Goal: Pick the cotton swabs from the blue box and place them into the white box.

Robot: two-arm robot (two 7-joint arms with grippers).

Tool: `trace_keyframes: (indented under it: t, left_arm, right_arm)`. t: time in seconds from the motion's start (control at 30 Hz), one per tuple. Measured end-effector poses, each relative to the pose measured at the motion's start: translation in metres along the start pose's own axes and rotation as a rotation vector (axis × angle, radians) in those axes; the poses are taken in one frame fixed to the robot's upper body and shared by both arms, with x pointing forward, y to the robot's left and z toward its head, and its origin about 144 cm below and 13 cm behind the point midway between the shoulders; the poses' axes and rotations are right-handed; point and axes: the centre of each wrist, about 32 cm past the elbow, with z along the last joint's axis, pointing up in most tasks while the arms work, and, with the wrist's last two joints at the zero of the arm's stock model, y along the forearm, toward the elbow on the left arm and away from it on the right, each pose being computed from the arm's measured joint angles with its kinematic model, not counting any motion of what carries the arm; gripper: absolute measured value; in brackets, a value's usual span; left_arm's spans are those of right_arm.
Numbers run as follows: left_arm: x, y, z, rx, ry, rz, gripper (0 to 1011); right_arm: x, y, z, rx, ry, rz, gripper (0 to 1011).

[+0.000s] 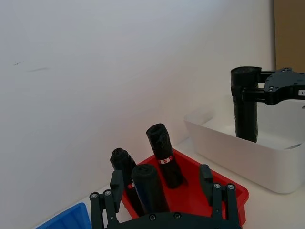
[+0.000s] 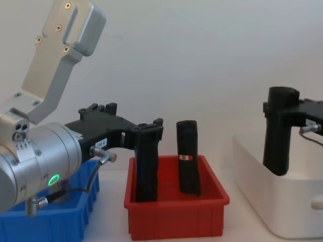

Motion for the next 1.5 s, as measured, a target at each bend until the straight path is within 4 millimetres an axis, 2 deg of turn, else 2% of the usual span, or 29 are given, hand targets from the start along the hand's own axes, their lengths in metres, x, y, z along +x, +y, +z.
trace_keyframes:
  t: [0.1,0.2,0.3,0.33,0.43,0.53,1.5]
  left_arm:
    - [0.0000,0.0000,0.0000,0.000,0.000,0.000,1004]
    - [0.0000,0.0000,0.0000,0.000,0.000,0.000,1004]
    - [0.0000,0.0000,0.0000,0.000,0.000,0.000,1004]
    - [0.0000,0.0000,0.0000,0.000,0.000,0.000,1004]
    - [0.0000,0.0000,0.0000,0.000,0.000,0.000,1004]
    - [0.0000,0.0000,0.0000,0.000,0.000,0.000,1004]
    - [0.0000,0.0000,0.0000,0.000,0.000,0.000,1004]
  right_arm:
    - [-0.0003,0.0010,-0.0029,-0.009,0.003,0.004,599]
    - [-0.0006,0.0017,-0.0049,-0.014,0.006,0.007,731]
    - [-0.0007,0.0018,-0.0060,-0.016,0.007,0.008,782]
    - [-0.0006,0.0017,-0.0065,-0.016,0.008,0.009,846]
    - [-0.0004,0.0017,-0.0065,-0.014,0.009,0.009,897]
    - [-0.0001,0.0010,-0.0066,-0.012,0.011,0.009,1000]
    - [0.0012,-0.0013,-0.0067,-0.006,0.016,0.009,1002]
